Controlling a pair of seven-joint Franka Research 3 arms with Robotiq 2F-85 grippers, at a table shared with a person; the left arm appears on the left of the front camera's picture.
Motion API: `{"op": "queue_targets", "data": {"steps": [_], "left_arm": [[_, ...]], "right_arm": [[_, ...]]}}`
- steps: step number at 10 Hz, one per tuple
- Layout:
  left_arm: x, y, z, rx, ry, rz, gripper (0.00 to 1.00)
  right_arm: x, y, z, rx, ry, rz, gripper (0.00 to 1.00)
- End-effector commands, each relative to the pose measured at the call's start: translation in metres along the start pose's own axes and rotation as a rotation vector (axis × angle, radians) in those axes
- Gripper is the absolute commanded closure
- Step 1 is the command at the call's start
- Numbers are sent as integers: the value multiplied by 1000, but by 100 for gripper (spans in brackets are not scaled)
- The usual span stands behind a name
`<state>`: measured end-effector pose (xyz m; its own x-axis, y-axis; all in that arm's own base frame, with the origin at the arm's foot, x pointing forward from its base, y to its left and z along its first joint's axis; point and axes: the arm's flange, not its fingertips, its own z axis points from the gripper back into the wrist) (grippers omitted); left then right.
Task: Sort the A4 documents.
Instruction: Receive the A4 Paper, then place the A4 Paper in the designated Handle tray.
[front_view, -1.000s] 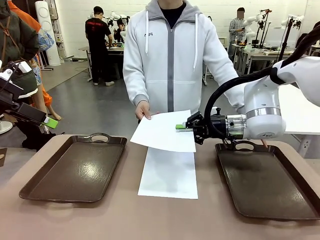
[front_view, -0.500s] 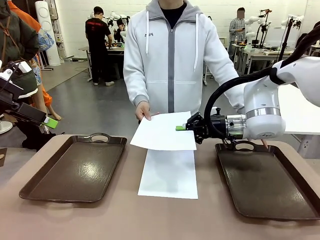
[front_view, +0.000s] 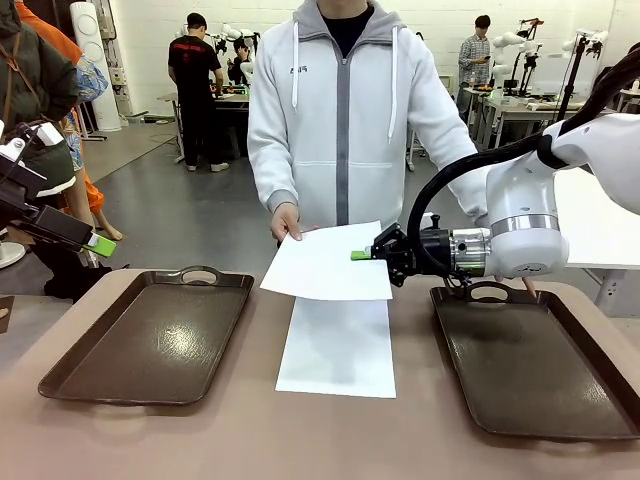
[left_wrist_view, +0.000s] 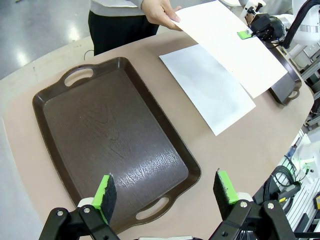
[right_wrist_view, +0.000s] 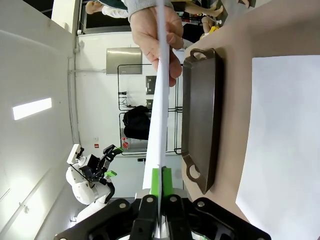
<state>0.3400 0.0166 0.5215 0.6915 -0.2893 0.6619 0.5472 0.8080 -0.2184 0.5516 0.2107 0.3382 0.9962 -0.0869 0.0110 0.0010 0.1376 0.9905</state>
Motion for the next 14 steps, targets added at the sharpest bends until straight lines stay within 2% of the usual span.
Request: {"op": "queue_targets", "data": {"steps": [1, 14], "left_arm": [[0, 1, 0, -11, -4, 2, 0], [0, 1, 0, -11, -4, 2, 0]], "right_arm": [[-1, -1, -1, 1, -1, -2, 100], [-1, -1, -1, 1, -1, -2, 100]]}}
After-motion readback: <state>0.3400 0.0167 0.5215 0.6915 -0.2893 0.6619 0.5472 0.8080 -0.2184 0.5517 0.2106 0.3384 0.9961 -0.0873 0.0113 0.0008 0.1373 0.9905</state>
